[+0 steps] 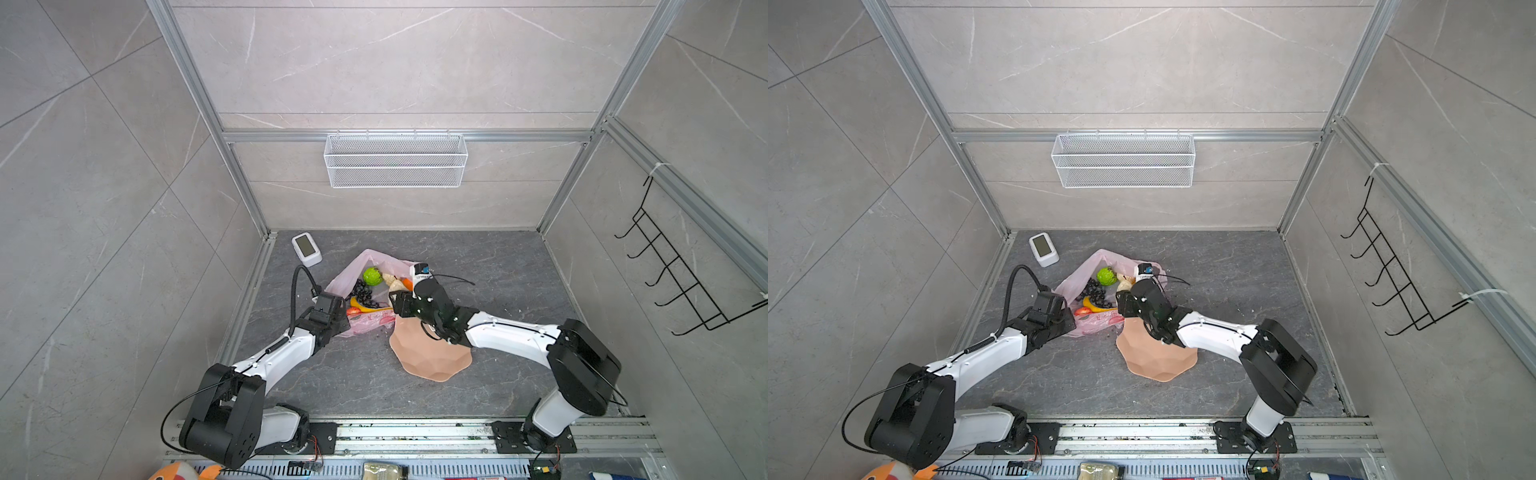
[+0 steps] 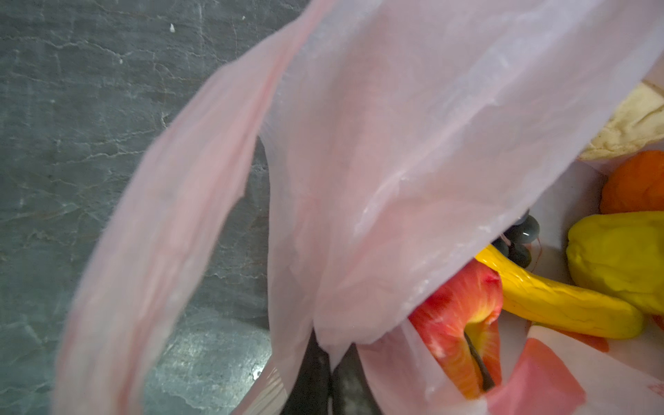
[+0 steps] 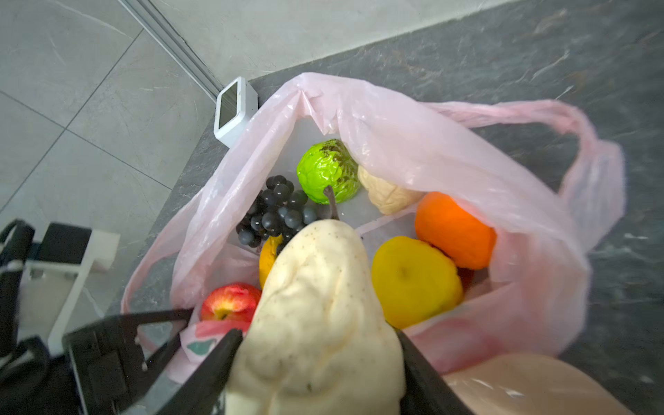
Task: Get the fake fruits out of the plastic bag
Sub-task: 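Lift the cream-coloured fruit out with the right gripper over the peach bowl, then lower the cream-coloured fruit into the peach bowl and open the right gripper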
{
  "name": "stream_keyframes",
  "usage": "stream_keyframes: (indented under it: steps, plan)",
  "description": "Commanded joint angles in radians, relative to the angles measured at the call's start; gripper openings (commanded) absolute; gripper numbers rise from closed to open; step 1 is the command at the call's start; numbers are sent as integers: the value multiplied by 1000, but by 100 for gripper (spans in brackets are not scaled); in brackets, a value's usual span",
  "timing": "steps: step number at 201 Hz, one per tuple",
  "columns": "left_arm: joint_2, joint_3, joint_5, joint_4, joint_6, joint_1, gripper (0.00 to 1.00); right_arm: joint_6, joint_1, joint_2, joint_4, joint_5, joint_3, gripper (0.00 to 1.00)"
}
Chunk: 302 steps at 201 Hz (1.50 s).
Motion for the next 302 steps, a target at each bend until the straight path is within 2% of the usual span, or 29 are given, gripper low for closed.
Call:
stream_keyframes:
  steps: [1,29,47,99,157,233,302]
  plan:
    - [12,25,28,54,51,12,0,-152,21,-82,261,114,-125,62]
    - [14,-2,8,86,70,23,0,-226,54,-156,403,194,-273,62]
    - [25,-16,11,108,68,28,0,-264,75,-183,433,248,-333,62]
    - [27,-16,16,112,71,37,0,-276,98,-180,552,302,-465,62]
    - [14,-21,14,106,72,44,0,-326,98,-59,578,331,-444,63]
    - [-11,-32,5,103,74,51,0,-331,95,14,386,304,-342,67]
    - [-13,-32,4,102,75,53,0,-334,86,53,354,297,-338,68]
